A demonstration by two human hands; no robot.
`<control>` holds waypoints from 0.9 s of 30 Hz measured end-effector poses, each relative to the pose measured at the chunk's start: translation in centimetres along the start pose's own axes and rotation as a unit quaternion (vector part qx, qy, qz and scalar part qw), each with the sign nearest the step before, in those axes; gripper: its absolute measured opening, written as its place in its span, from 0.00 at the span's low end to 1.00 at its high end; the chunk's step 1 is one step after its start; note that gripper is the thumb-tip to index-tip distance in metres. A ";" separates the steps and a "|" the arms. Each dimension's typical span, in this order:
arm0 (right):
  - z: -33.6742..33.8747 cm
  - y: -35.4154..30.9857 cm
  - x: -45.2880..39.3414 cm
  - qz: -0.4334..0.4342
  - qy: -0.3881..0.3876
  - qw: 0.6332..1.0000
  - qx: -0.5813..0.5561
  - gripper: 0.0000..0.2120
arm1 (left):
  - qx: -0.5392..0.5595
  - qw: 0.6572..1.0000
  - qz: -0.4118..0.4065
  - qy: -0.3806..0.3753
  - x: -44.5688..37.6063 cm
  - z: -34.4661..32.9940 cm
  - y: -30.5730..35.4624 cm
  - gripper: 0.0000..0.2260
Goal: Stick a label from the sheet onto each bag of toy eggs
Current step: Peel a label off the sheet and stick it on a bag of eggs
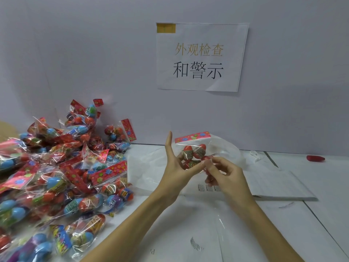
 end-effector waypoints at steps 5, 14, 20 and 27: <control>1.2 -0.1 0.0 0.011 0.002 1.000 -0.018 0.18 | 0.119 0.990 0.069 0.031 -0.5 0.9 0.5 0.32; 0.3 0.6 -0.2 -0.029 -0.067 0.993 -0.090 0.10 | 0.161 0.975 0.065 0.140 -0.5 1.4 0.2 0.30; 0.9 0.2 -0.3 -0.047 -0.044 0.981 -0.183 0.17 | 0.022 0.999 0.028 0.024 -0.1 1.1 0.7 0.10; 1.5 0.4 -0.3 -0.086 -0.029 0.976 -0.196 0.19 | -0.161 0.977 0.089 -0.110 0.2 0.1 0.7 0.11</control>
Point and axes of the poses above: each hand's wrist, its own x-axis away from the middle knuckle, its own z-axis out of the back of the hand, y = z × x, the point moved 2 cm from there along -x, towards the middle knuckle, and after that the axes turned 15 degrees about -y, right-handed, at the moved point
